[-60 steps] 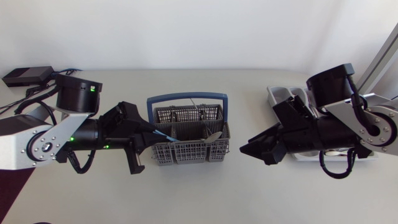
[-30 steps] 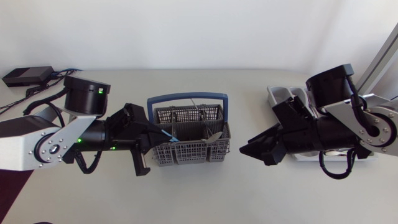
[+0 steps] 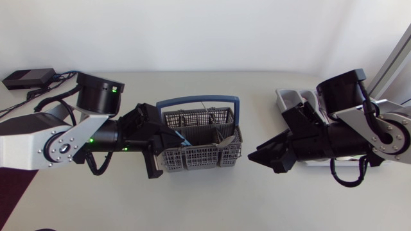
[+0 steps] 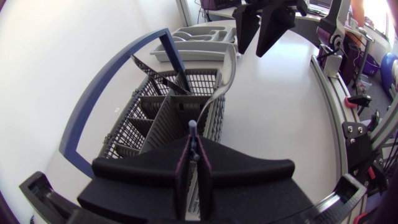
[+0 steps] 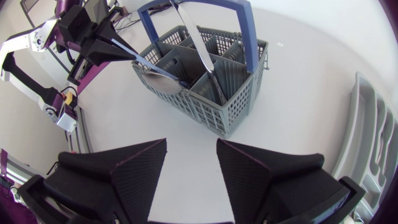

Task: Sort the cutlery from the basket into the organizer compartments.

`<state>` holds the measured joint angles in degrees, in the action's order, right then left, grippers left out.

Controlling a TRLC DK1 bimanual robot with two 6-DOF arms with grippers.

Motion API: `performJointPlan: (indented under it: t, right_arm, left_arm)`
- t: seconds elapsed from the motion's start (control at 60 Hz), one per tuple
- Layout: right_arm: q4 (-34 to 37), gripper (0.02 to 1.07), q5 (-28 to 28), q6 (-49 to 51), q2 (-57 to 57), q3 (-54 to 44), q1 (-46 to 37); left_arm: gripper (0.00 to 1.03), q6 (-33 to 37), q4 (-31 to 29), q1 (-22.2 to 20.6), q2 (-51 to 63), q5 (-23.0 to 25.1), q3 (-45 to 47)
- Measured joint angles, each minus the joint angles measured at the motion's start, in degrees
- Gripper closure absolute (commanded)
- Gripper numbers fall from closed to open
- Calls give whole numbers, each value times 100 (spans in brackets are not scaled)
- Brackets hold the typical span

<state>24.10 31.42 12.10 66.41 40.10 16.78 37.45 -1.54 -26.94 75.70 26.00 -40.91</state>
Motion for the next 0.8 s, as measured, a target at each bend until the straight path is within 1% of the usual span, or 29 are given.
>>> performJointPlan:
  t: [0.183,0.417,0.7,0.8]
  right_arm:
    - [9,47,0,15,-79,0,0]
    - [20,47,0,42,-221,0,4]
    - [146,47,-28,129,-546,-68,179]
    - [162,47,-219,149,-752,-85,343]
  left_arm:
    - [100,2,-507,-26,-11,-39,-289]
    - [100,11,-1388,-59,-192,-190,-780]
    - [100,118,-2151,-57,-570,-330,-1464]
    - [100,140,-2452,-57,-732,-363,-1742]
